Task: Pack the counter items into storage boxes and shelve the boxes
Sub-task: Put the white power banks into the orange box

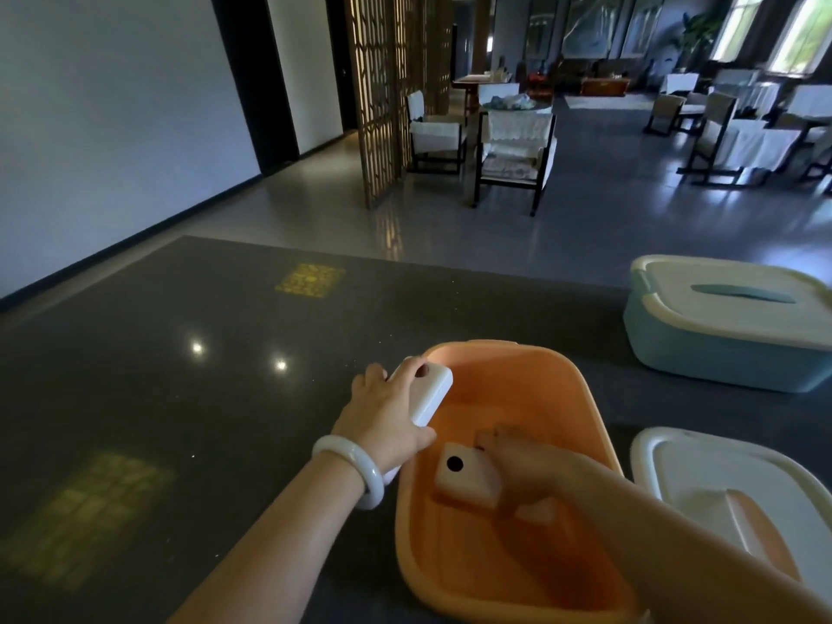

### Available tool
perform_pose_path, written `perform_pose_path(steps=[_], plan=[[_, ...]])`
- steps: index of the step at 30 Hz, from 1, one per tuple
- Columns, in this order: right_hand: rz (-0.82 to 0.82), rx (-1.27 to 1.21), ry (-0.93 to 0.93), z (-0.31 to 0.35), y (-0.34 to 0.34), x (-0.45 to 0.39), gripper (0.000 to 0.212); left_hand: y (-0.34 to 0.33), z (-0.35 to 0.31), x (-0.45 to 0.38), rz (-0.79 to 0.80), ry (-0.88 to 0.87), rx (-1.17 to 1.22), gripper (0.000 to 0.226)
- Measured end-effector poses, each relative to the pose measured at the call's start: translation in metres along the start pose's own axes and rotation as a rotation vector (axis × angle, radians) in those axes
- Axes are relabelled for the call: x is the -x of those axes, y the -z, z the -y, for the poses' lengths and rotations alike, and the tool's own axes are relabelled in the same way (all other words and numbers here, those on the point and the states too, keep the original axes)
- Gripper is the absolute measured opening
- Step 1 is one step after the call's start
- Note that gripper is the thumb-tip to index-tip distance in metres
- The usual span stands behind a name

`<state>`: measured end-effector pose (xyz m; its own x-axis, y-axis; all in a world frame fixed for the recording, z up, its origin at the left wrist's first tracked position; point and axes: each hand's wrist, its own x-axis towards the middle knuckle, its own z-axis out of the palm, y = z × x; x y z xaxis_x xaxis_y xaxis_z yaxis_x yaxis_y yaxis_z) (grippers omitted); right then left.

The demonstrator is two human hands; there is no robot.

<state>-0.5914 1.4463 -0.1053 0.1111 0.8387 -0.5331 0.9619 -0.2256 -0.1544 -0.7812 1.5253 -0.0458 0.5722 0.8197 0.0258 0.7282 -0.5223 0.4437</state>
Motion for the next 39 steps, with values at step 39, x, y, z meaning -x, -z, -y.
perform_pose_path(steps=[39], plan=[[0.498, -0.076, 0.226, 0.014, -0.004, 0.012, 0.067, -0.005, -0.002, 0.006, -0.047, 0.030, -0.098, 0.086]])
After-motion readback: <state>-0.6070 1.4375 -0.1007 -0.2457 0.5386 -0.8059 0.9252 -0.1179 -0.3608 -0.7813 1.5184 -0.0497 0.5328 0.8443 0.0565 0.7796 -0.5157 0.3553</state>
